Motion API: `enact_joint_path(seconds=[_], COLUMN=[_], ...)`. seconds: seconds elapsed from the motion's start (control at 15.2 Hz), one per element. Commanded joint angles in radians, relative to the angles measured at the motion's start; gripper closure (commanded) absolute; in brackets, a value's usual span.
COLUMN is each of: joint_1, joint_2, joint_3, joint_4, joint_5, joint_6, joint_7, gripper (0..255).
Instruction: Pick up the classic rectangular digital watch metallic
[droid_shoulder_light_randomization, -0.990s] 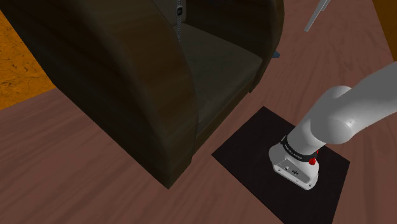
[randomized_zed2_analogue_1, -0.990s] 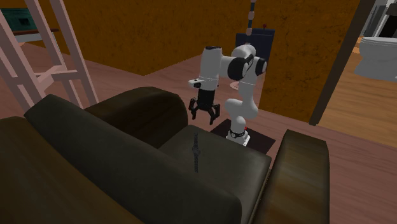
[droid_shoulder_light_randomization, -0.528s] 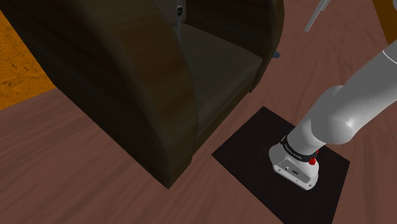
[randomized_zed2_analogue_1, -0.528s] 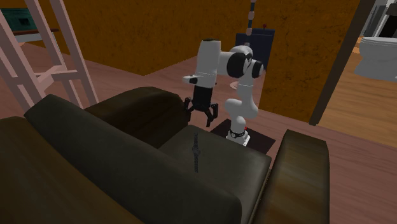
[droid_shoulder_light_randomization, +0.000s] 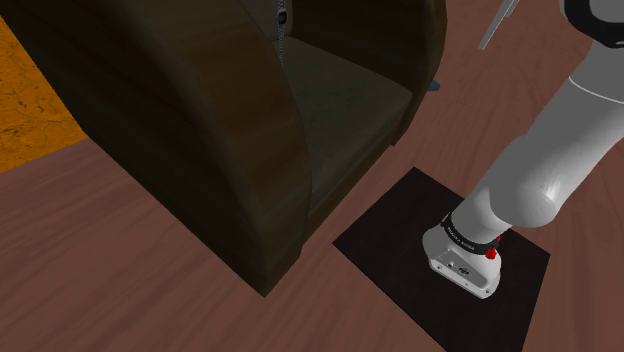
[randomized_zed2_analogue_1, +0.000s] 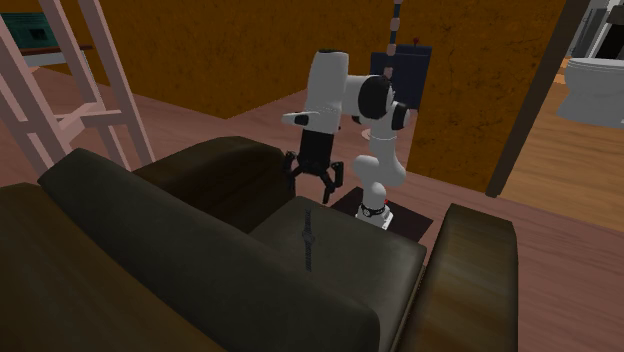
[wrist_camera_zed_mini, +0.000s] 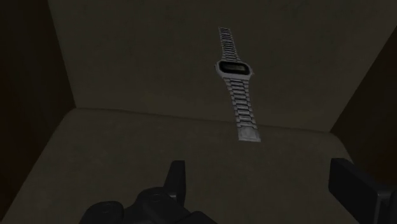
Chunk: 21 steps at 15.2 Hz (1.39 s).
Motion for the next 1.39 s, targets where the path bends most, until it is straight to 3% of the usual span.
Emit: enact_joint_path(seconds=[0.0, 0.26, 0.4, 0.46, 1.06, 1.32], joint_1=[0.000, -0.001, -0.001, -0.001, -0.001, 0.000], joint_2=[-0.010, -0.042, -0.042, -0.041, -0.042, -0.015], joint_3=[0.000, 0.000, 0.000, 0.000, 0.000, 0.000], joint_4=[-0.037, -0.143, -0.143, -0.141, -0.143, -0.051], joint_5=[0.002, 0.005, 0.005, 0.005, 0.005, 0.002], joint_6=[0.029, 0.103, 0.103, 0.102, 0.103, 0.039], joint_7=[-0.003, -0.008, -0.008, -0.007, -0.008, -0.003], gripper=[0, 0, 0, 255, 255, 255])
